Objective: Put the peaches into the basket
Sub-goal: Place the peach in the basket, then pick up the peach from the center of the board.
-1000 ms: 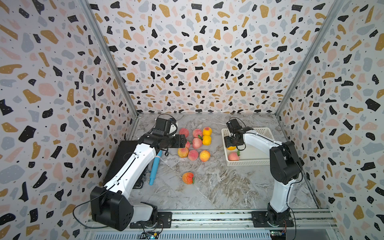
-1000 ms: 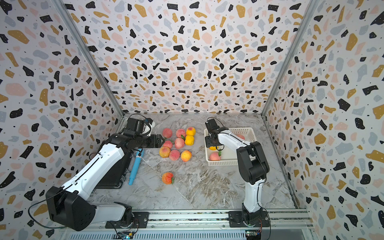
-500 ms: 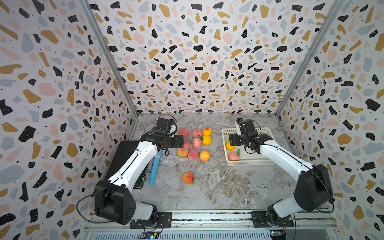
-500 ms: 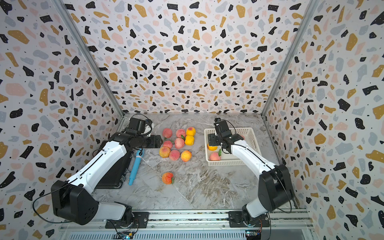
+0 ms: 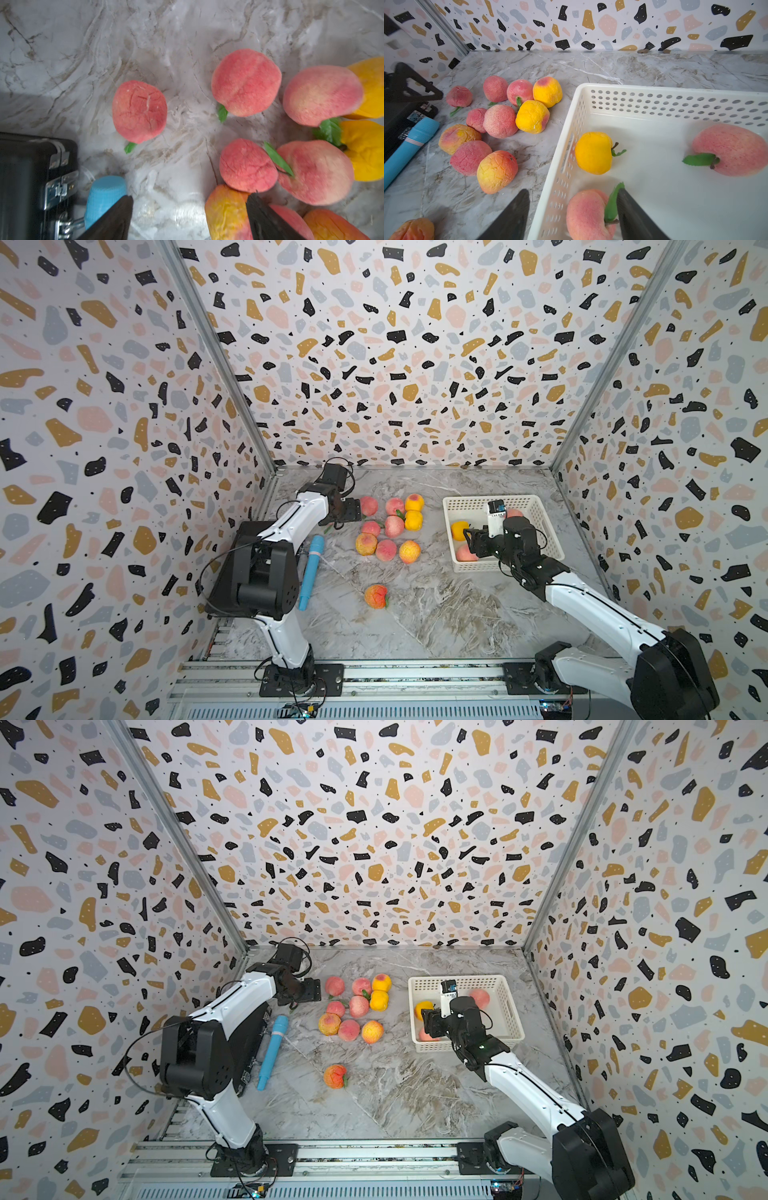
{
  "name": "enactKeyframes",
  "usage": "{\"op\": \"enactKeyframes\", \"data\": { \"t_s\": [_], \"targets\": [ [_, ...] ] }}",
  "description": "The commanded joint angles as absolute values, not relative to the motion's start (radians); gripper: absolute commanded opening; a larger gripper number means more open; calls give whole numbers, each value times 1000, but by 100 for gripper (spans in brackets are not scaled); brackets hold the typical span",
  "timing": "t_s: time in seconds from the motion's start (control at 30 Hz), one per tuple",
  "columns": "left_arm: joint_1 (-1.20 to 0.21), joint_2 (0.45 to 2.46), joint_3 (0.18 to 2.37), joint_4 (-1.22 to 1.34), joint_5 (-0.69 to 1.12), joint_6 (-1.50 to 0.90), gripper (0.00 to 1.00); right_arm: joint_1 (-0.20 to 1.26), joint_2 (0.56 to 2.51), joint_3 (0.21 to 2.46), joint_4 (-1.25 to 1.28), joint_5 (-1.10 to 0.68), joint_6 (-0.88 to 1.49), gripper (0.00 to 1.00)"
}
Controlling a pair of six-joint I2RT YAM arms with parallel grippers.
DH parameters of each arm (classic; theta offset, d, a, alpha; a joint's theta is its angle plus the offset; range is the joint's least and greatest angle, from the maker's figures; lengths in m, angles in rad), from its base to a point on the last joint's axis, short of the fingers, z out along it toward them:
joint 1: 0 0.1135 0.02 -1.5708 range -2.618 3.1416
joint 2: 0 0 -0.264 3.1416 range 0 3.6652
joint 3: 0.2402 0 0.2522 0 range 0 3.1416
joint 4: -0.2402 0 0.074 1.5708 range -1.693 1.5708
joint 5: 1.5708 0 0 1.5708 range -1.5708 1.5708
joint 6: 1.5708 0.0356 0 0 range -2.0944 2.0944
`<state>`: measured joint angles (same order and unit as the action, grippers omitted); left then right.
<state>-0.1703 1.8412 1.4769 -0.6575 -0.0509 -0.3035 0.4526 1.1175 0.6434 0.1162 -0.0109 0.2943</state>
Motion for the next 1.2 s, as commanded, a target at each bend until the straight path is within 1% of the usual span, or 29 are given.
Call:
{"op": "enactKeyframes", "data": {
  "t_s": [0.0,0.1,0.17,0.33,0.57,0.9,1.17],
  "targets": [
    [-138,1892,1551,-629,-114,-300,87,449,1091,627,208,-16,325,67],
    [-112,1968,1622,-675,-141,-283,88,451,1077,579,283,-5,319,63],
    [-96,1997,1648,-680,-136,-276,88,450,1055,540,331,23,325,64],
    [-86,2067,1701,-697,-103,-248,89,450,1035,527,336,52,323,64],
    [-83,2117,1721,-688,-89,-245,90,450,1040,525,333,72,316,63],
    [-81,2139,1722,-694,-126,-253,83,450,1031,518,331,99,314,61],
    [-82,2149,1723,-699,-112,-242,69,450,1043,518,331,112,317,59]
  ]
}}
